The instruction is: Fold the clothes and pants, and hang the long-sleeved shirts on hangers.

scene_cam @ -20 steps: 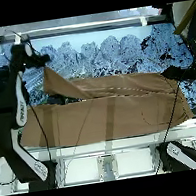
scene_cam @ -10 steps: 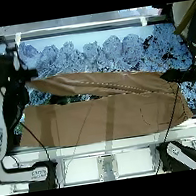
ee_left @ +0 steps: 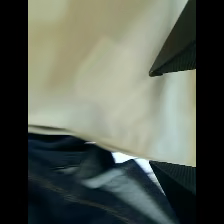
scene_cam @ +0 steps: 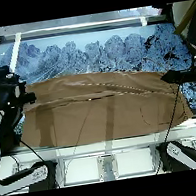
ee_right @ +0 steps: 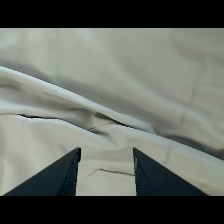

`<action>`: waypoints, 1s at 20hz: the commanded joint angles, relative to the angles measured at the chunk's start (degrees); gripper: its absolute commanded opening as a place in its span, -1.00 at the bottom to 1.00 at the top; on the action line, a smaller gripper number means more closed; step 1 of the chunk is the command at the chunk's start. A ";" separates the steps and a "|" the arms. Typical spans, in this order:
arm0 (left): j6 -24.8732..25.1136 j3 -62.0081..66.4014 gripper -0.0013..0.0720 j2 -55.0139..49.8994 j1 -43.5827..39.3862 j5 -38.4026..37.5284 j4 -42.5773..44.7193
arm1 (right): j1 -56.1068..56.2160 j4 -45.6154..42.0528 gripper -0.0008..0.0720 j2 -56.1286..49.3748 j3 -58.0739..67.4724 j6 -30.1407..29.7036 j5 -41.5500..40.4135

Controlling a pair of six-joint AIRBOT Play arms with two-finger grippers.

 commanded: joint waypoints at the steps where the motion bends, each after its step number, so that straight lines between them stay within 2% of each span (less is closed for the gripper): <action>1: -4.57 6.80 0.68 0.37 3.50 6.05 -0.24 | -2.10 -4.50 0.05 0.00 1.79 0.09 -2.91; 2: -4.17 9.57 0.68 0.07 5.66 7.78 -2.69 | -3.43 -4.44 0.05 0.00 2.01 0.66 -6.38; 3: -1.05 12.15 0.68 -0.87 7.96 7.91 -7.52 | -4.57 -4.52 0.05 -0.28 2.01 3.08 -10.03; 4: 5.27 15.08 0.68 -2.75 10.60 6.51 -15.63 | -5.86 -4.26 0.10 -1.29 2.01 5.64 -12.44; 6: 18.01 20.98 0.68 -8.07 14.97 0.98 -33.64 | -8.39 -1.49 0.17 -5.35 2.03 6.64 -12.33; 7: 21.11 23.52 0.68 -10.82 16.31 -1.29 -39.56 | -9.75 0.87 0.17 -8.46 2.23 6.54 -10.97; 8: 21.77 25.97 0.68 -13.60 16.96 -3.74 -42.18 | -10.75 3.10 0.18 -11.87 2.58 6.43 -9.33; 11: 21.79 29.40 0.67 -18.34 17.03 -10.16 -41.88 | -11.41 4.98 0.27 -19.58 4.04 6.25 -6.73; 12: 21.79 29.42 0.44 -18.45 17.03 -11.21 -41.83 | -11.41 4.94 0.27 -20.65 4.33 6.12 -5.92; 13: 21.75 29.44 0.01 -18.01 17.38 -12.02 -41.81 | -11.43 4.85 0.27 -20.70 4.39 5.03 -5.44; 14: 21.75 29.44 -0.07 -17.03 17.97 -12.46 -41.79 | -11.98 4.61 0.27 -19.91 4.50 3.87 -4.98; 16: 21.75 29.38 -0.07 -13.09 19.80 -14.71 -40.30 | -14.43 4.61 0.27 -16.57 4.50 2.08 -5.14; 18: 21.16 27.58 -0.07 -7.58 21.92 -19.98 -33.55 | -18.86 4.50 0.27 -11.82 4.00 0.07 -2.73; 20: 16.92 20.96 -0.08 -0.46 25.35 -24.28 -27.10 | -24.39 4.52 0.27 -7.26 1.70 -2.51 1.73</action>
